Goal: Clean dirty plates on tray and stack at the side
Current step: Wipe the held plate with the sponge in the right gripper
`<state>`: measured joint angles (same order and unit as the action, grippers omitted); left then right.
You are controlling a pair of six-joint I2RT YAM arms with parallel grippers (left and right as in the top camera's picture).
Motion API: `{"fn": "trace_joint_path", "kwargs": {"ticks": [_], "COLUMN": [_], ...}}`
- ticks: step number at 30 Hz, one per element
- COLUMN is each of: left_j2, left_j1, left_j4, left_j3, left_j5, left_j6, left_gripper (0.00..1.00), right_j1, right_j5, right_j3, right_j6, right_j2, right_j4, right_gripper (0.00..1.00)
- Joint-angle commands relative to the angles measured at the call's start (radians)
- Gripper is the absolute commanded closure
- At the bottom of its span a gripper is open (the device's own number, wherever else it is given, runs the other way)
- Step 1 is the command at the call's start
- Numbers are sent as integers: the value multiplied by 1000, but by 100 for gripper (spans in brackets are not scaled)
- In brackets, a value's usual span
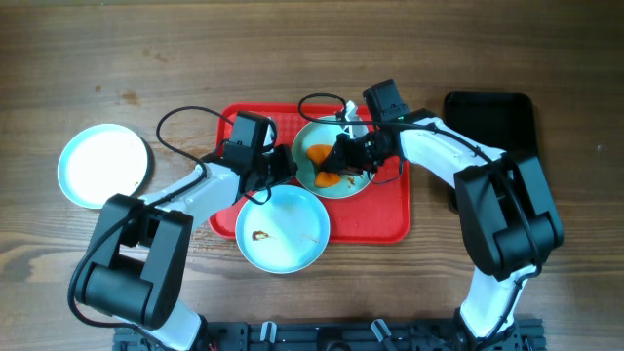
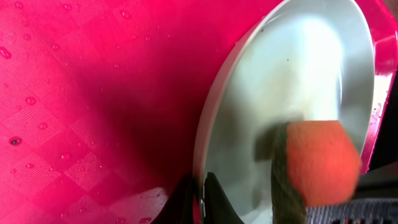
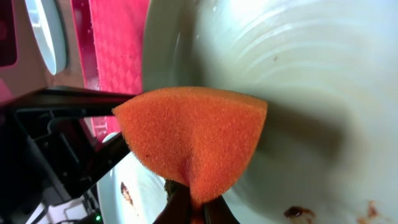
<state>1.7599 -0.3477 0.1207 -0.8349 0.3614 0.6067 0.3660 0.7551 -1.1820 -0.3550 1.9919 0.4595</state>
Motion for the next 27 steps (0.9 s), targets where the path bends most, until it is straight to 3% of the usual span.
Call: {"fn": "trace_joint_path", "kwargs": {"ticks": [1,8,19,27], "left_j2": [13,13,13,13], "left_j1": [-5,-5,-5,-5], "left_j4": [7,7,34,86], "left_j3": [10,10,10,10], "left_j5": [17,16,15,-10], "left_j6": [-11,3,3,3], "left_gripper": [96,96,96,96], "right_j1": [3,3,-36,-36], "right_j5": [-15,-33,-602,-774], "right_j3": [51,94,83,-40], "right_j6": [-47,-101,-90,-119], "right_j2": [15,15,15,14], "right_j4": [-61,-106,157,285], "right_gripper": [95,96,96,96]}}
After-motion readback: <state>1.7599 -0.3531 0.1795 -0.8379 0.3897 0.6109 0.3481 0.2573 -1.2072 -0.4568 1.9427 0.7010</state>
